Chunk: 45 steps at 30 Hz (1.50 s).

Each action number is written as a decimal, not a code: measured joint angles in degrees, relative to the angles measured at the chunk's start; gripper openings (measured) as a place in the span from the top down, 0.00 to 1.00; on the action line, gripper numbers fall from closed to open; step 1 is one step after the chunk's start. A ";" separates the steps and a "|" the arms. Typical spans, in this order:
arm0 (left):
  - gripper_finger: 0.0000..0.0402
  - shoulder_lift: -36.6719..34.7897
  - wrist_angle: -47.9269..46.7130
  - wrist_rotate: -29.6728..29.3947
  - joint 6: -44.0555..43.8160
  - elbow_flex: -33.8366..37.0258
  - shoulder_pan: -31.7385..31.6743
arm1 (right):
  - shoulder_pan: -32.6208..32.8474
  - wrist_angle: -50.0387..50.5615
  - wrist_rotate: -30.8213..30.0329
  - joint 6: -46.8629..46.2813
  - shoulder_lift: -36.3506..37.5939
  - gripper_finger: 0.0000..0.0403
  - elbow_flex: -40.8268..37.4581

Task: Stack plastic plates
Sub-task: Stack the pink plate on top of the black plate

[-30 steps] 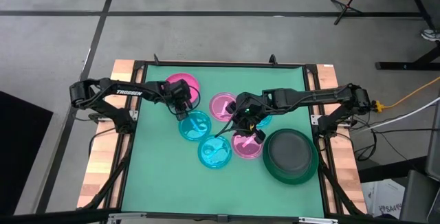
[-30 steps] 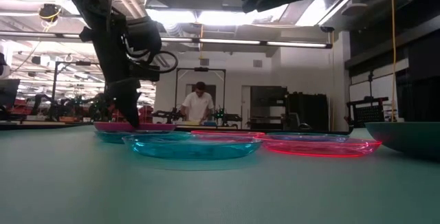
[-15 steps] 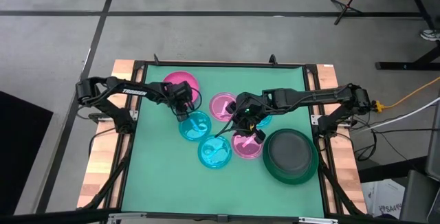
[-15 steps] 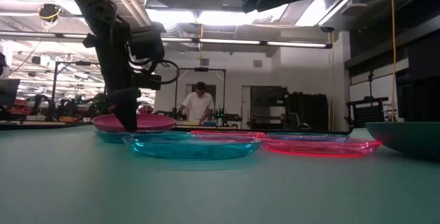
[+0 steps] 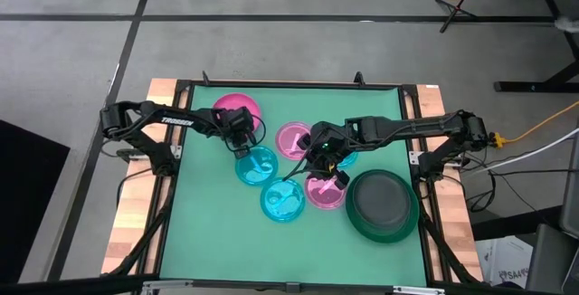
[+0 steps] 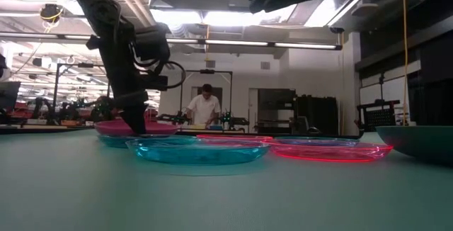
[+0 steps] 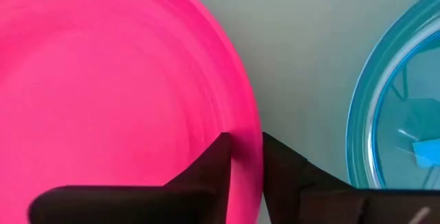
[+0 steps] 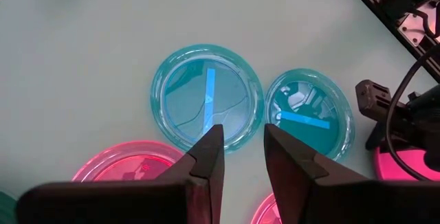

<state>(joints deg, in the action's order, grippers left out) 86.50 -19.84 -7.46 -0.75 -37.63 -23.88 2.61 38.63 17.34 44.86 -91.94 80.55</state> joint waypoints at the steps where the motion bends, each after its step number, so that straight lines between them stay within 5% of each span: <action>1: 0.88 -0.04 0.00 0.01 0.00 -0.02 0.00 | 0.00 0.00 0.00 0.02 0.00 0.77 0.00; 21: 0.97 -6.37 -0.44 -3.04 -0.15 0.20 3.93 | 0.00 0.00 -0.50 0.02 0.00 0.77 0.00; 33: 0.99 -8.50 -0.05 -3.91 -0.20 0.19 8.44 | 0.00 0.00 -15.22 -5.83 0.00 0.77 0.00; 45: 0.99 -8.50 -0.02 -11.56 -0.17 0.17 13.32 | -0.13 0.02 -26.10 -13.64 0.00 0.77 0.00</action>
<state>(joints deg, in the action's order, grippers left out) 78.00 -19.86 -19.03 -0.93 -37.45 -10.55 2.48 38.65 -8.76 31.22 -91.94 80.55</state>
